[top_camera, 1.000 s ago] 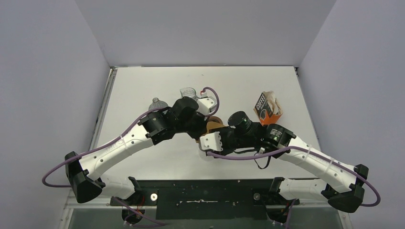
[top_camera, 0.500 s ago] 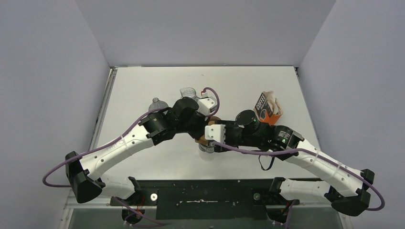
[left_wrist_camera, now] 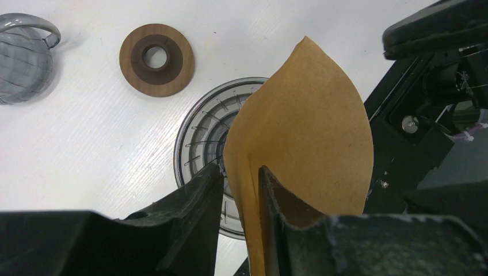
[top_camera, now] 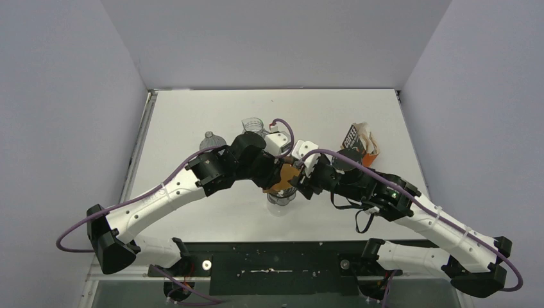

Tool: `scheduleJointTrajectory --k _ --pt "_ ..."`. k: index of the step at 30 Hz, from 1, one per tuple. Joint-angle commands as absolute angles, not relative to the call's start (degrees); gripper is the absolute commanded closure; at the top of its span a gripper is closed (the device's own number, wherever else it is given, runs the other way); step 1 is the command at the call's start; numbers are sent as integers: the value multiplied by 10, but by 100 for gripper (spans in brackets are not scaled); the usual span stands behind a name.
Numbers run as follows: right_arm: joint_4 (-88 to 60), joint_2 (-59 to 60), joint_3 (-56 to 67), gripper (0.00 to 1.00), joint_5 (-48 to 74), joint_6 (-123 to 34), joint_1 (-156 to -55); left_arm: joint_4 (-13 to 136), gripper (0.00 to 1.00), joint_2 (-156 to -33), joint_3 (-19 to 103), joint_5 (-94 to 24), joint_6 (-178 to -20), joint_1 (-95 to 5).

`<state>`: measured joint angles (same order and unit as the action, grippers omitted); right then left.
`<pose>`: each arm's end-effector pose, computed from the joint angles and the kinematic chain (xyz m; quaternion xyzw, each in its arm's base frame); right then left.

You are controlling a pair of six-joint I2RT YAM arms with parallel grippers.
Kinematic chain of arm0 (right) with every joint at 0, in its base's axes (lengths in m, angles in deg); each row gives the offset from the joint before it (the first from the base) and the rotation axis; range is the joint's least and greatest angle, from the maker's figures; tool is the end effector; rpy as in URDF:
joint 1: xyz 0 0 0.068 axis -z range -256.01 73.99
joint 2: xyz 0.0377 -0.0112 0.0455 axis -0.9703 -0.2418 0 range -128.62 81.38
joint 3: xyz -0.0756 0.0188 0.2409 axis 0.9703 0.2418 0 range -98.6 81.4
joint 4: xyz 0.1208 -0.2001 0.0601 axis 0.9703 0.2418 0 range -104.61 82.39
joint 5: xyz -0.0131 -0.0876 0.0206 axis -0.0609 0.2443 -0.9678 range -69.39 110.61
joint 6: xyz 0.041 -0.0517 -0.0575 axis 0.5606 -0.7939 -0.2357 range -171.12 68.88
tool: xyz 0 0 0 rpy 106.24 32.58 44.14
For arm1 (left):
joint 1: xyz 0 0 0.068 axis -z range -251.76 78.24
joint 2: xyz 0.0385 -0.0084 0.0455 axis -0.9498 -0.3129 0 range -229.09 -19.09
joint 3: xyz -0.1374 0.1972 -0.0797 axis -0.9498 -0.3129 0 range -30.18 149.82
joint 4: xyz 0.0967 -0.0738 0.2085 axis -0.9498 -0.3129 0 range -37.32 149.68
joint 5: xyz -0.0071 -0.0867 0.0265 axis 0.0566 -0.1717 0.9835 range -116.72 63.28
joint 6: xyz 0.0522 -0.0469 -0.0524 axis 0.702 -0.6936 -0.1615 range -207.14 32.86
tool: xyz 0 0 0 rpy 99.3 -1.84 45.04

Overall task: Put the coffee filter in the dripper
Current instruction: Place the coffee filter in the coffee dripper.

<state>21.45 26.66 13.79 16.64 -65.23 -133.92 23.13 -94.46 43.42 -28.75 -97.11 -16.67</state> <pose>0.1138 0.1916 0.3612 -0.5059 0.6635 0.2321 0.4999 0.1709 -0.2498 0.3084 0.3524 0.8281 -0.2478 0.3588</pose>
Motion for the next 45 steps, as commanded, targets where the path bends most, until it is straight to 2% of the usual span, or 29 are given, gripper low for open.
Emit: scheduleJointTrajectory --k 1,3,8,11,32,45 --pt "190 257 138 47 232 -531 -1331 261 71 -918 433 -289 -964 -164" --pt "197 246 133 55 236 -505 -1327 266 70 -914 430 -289 -963 -164" --pt "198 225 129 87 236 -452 -1321 268 68 -912 423 -289 -962 -164" --pt "196 216 130 100 229 -430 -1320 270 68 -912 419 -289 -962 -164" --pt "132 155 201 100 233 -244 -1315 320 65 -881 387 -282 -1001 -164" --pt "156 145 210 100 277 -214 -1315 360 62 -852 371 -317 -1024 -164"
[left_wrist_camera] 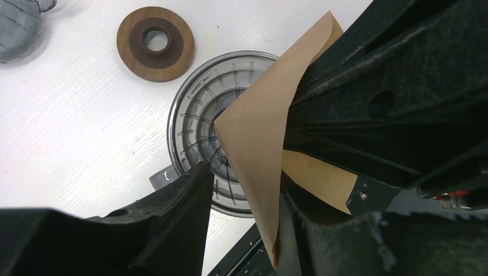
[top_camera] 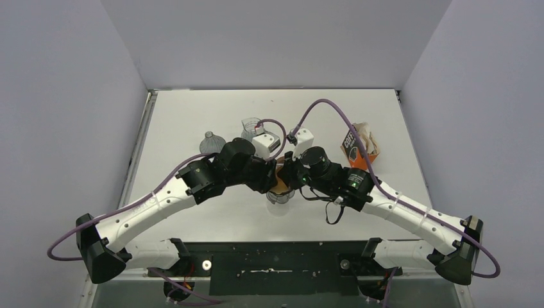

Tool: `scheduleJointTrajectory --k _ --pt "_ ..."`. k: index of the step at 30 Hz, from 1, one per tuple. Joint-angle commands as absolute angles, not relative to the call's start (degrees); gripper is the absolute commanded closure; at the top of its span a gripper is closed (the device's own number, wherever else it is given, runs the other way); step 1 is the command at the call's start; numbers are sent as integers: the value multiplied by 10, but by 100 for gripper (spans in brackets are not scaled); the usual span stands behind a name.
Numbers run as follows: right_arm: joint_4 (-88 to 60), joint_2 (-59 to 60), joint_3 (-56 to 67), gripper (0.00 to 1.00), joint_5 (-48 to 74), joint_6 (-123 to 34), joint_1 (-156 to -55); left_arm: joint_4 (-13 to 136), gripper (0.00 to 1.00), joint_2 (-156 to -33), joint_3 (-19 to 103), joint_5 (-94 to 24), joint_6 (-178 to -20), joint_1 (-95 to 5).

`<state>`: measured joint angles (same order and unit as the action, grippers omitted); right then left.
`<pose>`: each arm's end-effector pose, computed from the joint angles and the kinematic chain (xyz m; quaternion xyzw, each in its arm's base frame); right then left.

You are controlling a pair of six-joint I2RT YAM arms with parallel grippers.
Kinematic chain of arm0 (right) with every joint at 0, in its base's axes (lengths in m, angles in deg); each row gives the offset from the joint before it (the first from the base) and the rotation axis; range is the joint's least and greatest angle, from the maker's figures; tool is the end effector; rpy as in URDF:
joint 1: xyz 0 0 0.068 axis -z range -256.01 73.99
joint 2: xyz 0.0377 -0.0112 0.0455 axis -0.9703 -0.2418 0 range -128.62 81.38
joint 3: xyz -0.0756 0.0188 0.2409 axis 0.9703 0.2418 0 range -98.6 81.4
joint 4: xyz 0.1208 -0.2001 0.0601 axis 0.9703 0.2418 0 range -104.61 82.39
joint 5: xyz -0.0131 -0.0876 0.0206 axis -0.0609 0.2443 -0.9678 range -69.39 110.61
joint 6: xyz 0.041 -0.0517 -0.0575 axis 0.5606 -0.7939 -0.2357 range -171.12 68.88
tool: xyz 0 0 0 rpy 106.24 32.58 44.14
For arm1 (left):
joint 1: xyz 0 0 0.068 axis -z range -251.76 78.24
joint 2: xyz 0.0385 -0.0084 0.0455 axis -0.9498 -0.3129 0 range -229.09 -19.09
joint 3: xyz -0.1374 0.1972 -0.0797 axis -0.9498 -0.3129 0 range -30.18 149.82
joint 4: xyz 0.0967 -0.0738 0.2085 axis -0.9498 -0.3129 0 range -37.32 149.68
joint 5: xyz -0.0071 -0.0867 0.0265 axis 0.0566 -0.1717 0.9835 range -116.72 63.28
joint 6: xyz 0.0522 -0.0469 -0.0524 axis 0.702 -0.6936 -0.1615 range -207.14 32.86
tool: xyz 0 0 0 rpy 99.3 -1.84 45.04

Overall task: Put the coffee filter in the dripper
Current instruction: Place the coffee filter in the coffee dripper.

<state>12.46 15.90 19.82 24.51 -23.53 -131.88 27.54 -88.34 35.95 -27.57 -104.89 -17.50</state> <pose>0.1590 0.2252 0.3020 -0.1962 0.8474 0.3057 0.3872 0.1649 -0.2311 0.3016 0.2814 0.8423 -0.2755 0.3680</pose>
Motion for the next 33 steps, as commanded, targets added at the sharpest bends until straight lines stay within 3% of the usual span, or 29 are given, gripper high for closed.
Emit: scheduleJointTrajectory --k 1,18,33 --pt "158 145 210 100 277 -214 -1315 360 61 -851 372 -319 -1023 -164" --pt "192 121 185 100 263 -220 -1316 332 54 -804 398 -283 -1019 -164" --pt "265 46 97 100 254 -240 -1317 285 53 -768 398 -219 -999 -164"
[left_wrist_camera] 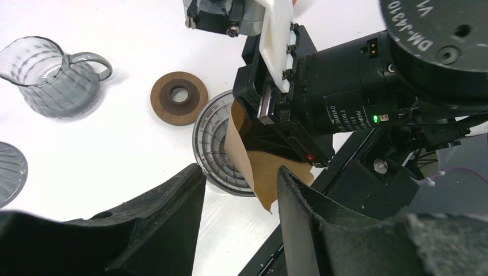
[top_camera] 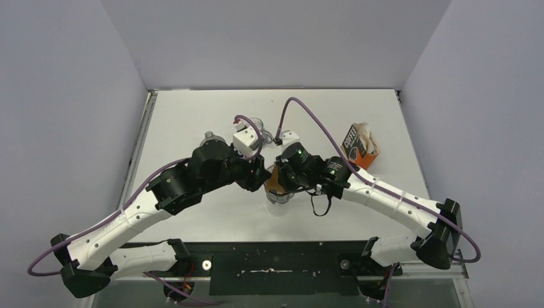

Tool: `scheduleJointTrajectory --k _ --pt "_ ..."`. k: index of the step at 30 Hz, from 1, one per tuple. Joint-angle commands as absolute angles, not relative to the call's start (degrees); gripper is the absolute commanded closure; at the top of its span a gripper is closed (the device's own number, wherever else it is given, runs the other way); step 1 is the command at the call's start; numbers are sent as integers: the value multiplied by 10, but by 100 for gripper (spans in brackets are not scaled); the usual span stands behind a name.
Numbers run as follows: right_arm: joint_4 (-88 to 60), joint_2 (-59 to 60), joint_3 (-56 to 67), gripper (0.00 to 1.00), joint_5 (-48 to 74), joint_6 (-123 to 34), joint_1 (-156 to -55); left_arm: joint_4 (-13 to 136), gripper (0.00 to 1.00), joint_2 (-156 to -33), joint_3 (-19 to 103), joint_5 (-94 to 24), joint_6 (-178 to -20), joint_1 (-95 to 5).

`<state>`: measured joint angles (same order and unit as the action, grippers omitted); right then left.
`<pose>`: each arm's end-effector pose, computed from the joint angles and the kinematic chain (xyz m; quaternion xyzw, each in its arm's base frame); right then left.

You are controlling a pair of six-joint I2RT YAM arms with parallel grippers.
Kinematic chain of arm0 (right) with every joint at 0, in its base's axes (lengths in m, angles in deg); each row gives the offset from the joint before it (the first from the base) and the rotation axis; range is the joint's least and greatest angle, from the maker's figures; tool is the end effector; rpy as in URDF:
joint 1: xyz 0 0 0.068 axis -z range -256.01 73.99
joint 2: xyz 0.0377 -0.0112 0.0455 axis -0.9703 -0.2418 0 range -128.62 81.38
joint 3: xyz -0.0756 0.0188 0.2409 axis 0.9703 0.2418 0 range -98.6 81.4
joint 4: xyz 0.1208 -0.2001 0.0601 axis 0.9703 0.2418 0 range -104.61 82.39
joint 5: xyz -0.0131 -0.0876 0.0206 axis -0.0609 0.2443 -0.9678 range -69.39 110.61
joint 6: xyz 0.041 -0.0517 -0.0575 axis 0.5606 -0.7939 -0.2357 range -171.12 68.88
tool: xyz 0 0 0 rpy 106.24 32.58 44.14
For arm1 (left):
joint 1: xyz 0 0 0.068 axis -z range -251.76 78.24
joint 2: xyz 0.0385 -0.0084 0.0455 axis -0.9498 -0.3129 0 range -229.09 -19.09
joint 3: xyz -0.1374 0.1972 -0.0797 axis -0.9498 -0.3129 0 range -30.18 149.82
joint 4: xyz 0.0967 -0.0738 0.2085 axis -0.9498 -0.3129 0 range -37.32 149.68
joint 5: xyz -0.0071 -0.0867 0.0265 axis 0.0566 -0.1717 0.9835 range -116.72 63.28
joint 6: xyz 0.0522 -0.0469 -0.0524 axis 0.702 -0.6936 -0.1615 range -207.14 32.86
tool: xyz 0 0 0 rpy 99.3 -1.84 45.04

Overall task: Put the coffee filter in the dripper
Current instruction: Place the coffee filter in the coffee dripper.

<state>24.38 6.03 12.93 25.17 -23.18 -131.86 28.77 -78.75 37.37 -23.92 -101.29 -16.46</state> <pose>0.1694 0.2388 0.2735 -0.2088 0.9023 0.2233 0.3041 0.1452 -0.2030 0.3547 0.2804 0.7853 -0.2975 0.4650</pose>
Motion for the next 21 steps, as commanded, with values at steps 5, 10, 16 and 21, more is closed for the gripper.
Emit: scheduleJointTrajectory --k 5,10,16,21 --pt "294 20 70 100 260 -246 -1319 284 53 -759 388 -217 -1000 -164" --pt "329 -2 46 95 257 -252 -1323 285 53 -754 378 -219 -1000 -164" --pt "358 -26 35 88 239 -260 -1323 289 53 -754 370 -224 -999 -165" --pt "368 -41 33 81 226 -264 -1324 292 53 -755 365 -229 -998 -163"
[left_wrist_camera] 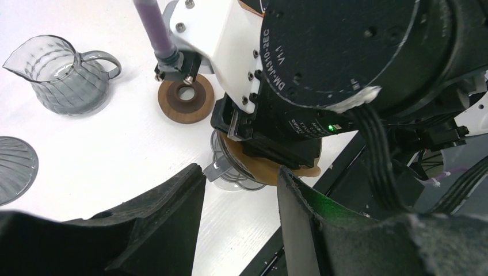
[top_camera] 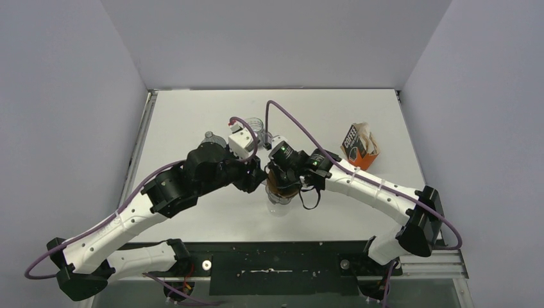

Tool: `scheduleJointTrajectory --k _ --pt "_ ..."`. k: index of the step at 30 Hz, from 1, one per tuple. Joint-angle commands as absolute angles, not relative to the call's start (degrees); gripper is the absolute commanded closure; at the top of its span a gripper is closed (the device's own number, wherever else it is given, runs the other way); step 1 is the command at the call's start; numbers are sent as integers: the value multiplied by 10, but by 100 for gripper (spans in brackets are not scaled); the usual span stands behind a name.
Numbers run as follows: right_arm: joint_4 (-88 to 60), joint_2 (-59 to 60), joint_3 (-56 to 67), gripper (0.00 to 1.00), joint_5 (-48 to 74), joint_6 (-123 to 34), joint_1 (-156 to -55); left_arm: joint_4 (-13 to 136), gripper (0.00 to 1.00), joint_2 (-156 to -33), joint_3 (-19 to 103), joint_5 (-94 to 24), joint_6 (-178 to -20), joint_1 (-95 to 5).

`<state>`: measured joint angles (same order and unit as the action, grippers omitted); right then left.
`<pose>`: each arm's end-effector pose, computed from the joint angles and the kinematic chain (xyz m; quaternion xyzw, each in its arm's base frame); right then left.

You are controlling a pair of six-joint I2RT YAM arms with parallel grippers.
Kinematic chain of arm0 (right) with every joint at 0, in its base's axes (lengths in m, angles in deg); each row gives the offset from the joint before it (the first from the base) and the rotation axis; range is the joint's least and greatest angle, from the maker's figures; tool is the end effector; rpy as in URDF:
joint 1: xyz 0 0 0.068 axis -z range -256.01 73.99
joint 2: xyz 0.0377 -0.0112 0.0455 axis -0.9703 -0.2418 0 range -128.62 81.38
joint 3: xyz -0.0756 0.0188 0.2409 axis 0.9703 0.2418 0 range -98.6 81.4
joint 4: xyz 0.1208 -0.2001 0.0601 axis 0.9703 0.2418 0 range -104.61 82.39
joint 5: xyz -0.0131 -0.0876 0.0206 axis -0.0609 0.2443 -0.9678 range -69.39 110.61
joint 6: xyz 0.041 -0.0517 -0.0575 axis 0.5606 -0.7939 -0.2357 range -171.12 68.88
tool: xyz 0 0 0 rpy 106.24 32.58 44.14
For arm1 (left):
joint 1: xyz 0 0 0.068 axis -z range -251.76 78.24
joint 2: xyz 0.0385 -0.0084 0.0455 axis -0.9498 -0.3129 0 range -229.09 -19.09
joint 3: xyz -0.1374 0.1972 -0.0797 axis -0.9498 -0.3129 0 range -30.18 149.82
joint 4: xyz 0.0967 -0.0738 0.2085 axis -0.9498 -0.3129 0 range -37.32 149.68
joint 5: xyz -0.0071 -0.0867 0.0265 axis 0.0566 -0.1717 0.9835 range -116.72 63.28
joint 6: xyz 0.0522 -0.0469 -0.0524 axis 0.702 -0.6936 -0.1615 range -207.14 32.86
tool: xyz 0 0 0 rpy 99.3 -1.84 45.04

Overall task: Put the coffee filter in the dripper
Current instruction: Place the coffee filter in the coffee dripper.

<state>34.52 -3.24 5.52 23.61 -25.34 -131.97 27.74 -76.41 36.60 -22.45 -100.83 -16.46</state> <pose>0.1756 0.2527 0.2532 -0.2431 0.9294 0.1620 0.2257 0.1408 -0.1932 0.3566 0.2757 0.7840 -0.2890 0.4752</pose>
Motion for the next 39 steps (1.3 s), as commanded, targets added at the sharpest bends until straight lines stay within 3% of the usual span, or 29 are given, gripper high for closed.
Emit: scheduleJointTrajectory --k 1,9,13,29,39 --pt "370 -43 31 79 224 -264 -1324 292 53 -755 364 -230 -998 -164" --pt "386 -66 17 63 212 -272 -1327 294 53 -755 357 -234 -996 -164" --pt "392 -74 15 62 210 -274 -1328 297 53 -754 352 -236 -996 -164" --pt "415 -95 7 100 193 -282 -1332 301 53 -754 347 -240 -994 -164" --pt "431 -96 -20 100 199 -282 -1335 302 53 -760 351 -244 -993 -165"
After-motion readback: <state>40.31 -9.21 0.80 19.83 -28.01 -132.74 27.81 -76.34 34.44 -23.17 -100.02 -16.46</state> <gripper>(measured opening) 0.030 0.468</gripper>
